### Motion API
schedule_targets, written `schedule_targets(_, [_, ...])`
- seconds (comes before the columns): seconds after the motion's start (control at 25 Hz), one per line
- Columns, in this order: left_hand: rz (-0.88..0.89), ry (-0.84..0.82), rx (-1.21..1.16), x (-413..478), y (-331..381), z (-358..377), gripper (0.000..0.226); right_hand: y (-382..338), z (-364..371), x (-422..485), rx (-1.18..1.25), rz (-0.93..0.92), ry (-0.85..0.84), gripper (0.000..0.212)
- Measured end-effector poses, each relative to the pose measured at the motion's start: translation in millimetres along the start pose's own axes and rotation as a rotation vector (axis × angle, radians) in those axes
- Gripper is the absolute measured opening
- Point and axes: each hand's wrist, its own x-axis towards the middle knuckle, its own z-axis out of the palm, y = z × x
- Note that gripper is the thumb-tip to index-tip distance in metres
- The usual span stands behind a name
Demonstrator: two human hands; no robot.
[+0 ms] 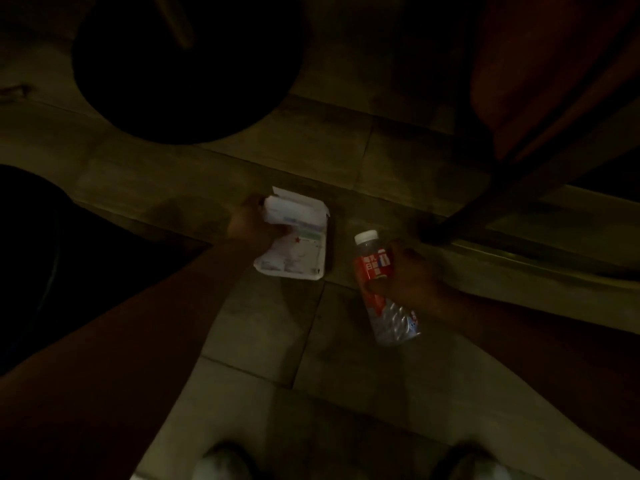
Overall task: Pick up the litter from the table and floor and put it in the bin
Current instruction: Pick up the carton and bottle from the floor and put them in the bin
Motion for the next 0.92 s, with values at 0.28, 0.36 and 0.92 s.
schedule_targets(0.28, [-0.105,0.032,-0.19,-115,32,-23,0.057,-8,-17,-99,-0.075,0.075,0.016,0.093])
schedule_targets(0.36, [-0.113,-0.005,-0.111,-148,45,-29,0.057,-17,-26,-122,-0.116,0.097,0.005,0.098])
schedule_targets(0.92, [-0.277,0.127,-0.287,-323,159,-125,0.042,-104,-117,-294,-0.039,0.157,-0.025,0.08])
